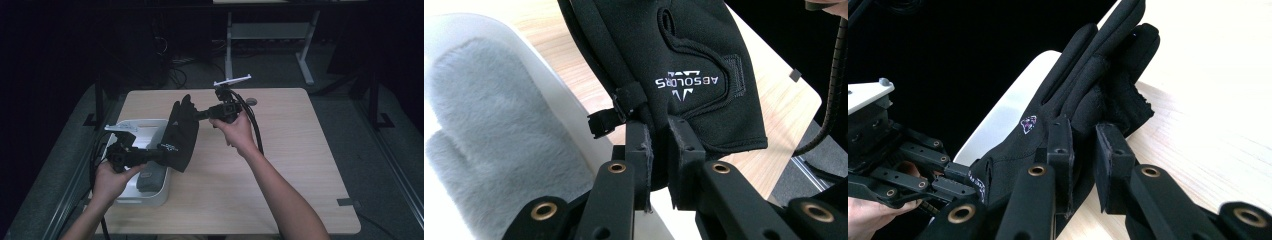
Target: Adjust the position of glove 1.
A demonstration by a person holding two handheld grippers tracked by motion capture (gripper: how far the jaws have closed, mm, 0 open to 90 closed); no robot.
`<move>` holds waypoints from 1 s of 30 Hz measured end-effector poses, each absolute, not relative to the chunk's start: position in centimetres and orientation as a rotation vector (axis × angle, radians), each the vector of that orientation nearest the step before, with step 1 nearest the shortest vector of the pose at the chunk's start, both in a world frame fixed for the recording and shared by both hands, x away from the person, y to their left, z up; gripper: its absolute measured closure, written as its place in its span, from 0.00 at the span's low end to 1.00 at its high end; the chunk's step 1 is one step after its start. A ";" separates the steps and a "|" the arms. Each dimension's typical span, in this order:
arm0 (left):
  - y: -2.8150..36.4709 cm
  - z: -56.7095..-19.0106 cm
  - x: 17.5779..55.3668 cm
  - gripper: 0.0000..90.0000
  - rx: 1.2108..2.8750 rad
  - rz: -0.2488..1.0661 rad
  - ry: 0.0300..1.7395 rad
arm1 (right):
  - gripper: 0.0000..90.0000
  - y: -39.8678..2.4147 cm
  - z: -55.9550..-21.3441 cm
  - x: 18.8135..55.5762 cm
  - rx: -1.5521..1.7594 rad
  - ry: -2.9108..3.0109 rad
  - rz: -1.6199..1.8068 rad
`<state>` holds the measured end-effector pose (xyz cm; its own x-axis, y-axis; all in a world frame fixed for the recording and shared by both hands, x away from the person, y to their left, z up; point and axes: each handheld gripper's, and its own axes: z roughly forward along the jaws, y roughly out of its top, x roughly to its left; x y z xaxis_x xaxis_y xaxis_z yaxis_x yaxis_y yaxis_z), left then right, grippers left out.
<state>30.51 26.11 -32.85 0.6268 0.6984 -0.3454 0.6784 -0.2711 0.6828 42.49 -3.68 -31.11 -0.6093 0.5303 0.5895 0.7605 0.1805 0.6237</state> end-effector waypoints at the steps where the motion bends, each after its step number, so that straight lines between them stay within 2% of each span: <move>1: 26.3 -32.8 30.5 0.90 1.993 0.030 1.085 | 0.87 -3.5 -31.1 42.5 -1.238 -2.219 -1.395; 30: 31.0 -33.9 29.2 0.90 1.963 0.048 1.158 | 0.87 1.9 -32.5 43.2 -1.173 -2.208 -1.356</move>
<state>29.22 30.96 -33.94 0.5731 0.7382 -0.3558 0.7063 -0.2248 0.6712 43.21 1.90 -32.49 -0.6237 0.4866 0.6118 0.7657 0.2231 0.6032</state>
